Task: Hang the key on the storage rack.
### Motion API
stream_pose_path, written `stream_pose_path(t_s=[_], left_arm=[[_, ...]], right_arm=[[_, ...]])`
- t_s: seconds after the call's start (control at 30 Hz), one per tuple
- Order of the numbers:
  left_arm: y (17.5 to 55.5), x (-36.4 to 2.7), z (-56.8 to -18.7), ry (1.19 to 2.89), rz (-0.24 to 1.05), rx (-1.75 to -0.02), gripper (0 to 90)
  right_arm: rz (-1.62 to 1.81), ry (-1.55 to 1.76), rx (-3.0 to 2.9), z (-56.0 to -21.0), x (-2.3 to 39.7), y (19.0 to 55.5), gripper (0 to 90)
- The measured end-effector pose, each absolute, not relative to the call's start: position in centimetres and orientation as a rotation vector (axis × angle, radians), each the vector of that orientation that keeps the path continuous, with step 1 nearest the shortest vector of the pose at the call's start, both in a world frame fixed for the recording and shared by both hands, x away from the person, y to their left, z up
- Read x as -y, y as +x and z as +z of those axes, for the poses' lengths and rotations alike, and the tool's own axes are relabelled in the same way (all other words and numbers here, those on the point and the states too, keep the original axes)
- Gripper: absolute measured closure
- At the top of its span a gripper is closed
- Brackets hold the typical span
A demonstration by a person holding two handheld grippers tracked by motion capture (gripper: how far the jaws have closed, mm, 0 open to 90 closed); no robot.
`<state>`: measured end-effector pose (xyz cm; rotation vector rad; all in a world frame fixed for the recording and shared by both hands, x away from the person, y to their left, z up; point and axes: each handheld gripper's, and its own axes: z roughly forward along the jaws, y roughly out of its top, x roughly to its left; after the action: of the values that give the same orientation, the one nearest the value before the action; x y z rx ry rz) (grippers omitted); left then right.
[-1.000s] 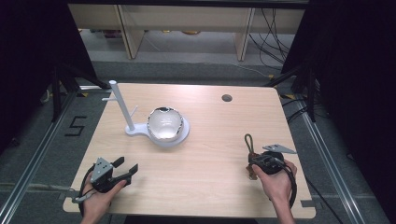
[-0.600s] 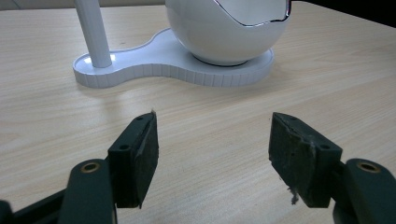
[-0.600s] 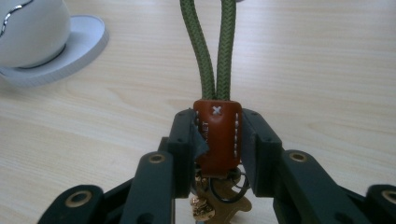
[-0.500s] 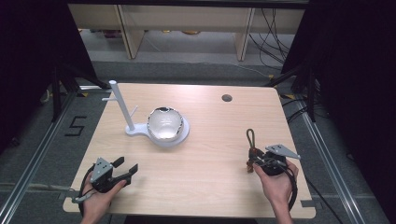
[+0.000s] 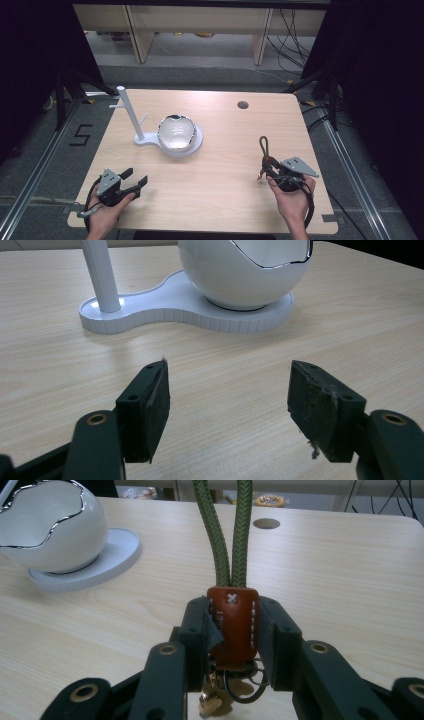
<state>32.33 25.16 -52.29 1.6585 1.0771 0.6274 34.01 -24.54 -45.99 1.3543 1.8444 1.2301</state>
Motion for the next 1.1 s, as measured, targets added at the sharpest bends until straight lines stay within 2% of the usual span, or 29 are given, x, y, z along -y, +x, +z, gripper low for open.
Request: stream_pose_path(t_s=[1.1], left_arm=[[32.3,-25.3,-52.3,1.642,0.627,-1.091,33.0]], right_arm=[[1.412,1.169,-1.797,-45.5,21.3,32.6,68.3]])
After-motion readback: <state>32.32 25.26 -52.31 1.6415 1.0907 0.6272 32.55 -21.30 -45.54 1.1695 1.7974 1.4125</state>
